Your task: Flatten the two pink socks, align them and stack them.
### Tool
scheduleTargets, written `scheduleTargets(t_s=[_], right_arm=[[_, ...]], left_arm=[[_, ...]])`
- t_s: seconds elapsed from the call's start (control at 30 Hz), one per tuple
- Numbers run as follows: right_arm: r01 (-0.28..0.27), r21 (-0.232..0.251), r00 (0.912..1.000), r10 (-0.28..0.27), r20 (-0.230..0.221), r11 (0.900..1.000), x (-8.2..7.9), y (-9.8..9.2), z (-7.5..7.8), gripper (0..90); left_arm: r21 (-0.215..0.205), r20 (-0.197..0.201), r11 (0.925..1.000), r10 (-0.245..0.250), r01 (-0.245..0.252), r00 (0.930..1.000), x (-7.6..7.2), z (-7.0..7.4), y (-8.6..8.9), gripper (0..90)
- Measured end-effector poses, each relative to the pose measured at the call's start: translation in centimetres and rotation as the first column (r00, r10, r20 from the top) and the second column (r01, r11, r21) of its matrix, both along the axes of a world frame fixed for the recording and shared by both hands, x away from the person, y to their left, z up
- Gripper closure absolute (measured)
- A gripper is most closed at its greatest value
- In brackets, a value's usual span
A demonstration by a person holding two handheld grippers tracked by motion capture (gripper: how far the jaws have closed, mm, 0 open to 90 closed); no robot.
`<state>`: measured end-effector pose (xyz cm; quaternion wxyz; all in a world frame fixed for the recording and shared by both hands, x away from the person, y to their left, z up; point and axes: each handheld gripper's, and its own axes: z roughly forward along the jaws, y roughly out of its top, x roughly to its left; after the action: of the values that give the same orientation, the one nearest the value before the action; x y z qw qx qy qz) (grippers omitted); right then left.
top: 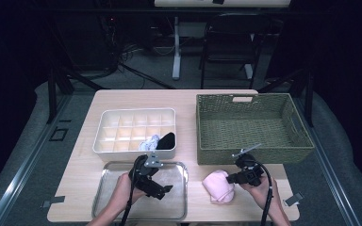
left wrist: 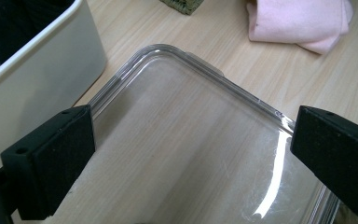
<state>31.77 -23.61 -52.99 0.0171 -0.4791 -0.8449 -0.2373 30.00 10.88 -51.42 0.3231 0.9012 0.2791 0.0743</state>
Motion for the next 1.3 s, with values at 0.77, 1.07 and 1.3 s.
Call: scheduleTargets(t_s=[0.77,1.07,1.3], right_arm=[[-0.016,0.082,0.9986,0.012,0.051,0.997,-1.4,0.9,2.5,83.2],[-0.086,0.072,0.9961,0.084,0.027,0.994,-1.8,3.2,2.0,82.4],[-0.135,0.049,0.9908,0.135,-0.006,0.99,-1.9,5.2,1.0,82.2]], left_arm=[[0.024,-0.012,0.9996,-0.017,0.018,0.9998,-0.3,-0.9,-1.1,0.1],[0.026,-0.015,0.9995,-0.018,0.018,0.9997,-0.2,-1.0,-1.3,0.1],[0.028,-0.019,0.9991,-0.03,0.031,0.9994,-0.3,-1.1,-1.6,0.1]])
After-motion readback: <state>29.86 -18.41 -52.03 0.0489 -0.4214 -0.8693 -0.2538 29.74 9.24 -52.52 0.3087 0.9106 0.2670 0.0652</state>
